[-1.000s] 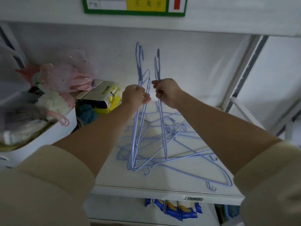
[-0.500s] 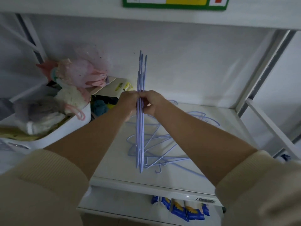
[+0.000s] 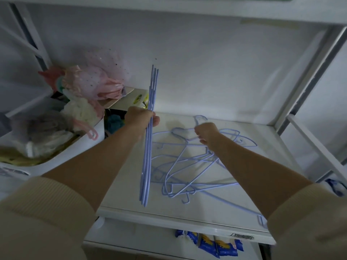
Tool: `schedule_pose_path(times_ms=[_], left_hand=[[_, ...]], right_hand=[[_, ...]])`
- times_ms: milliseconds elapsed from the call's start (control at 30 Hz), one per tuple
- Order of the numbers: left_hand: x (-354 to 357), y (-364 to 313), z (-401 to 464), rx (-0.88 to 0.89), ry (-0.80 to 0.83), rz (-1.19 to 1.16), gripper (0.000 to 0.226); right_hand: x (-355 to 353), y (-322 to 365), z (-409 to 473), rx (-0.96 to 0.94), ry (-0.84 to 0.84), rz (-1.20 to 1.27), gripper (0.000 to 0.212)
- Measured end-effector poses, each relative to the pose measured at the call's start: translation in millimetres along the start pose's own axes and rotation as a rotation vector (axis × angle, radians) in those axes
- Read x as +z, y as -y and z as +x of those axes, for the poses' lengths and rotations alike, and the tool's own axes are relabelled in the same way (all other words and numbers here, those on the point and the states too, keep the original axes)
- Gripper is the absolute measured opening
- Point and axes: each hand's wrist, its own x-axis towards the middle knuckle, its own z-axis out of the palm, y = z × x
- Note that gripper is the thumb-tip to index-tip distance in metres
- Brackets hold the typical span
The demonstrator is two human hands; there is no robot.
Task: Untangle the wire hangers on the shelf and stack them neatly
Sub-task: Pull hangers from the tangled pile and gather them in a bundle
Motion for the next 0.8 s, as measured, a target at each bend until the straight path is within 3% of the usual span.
schedule_pose_path(times_ms=[167, 367, 500, 667, 800], left_hand=[[3.6, 7.3, 0.9, -0.021, 0.002, 0.01, 0.01], [3.1, 15.6, 4.9, -0.014, 0.009, -0.043, 0.015], [-2.6, 17.9, 5.2, 0.015, -0.005, -0.034, 0.017], [-7.1, 11.6, 4.6, 0.033, -0.03, 0.015, 0.024], [-0.5, 3.1, -1.4, 0.044, -0.03, 0.048, 0.029]], right_hand=[[9.5, -37.3, 15.5, -0.076, 0.008, -0.618, 0.041], [25.2, -64.8, 35.3, -0.154, 0.142, -0.974, 0.047], [22.5, -69.1, 29.4, -0.319, 0.011, -1.207, 0.037], [-6.8, -67.6, 21.0, -0.45, -0.002, -1.212, 0.038], [-50.7, -77.5, 2.0, -0.568, 0.093, -1.193, 0.023]])
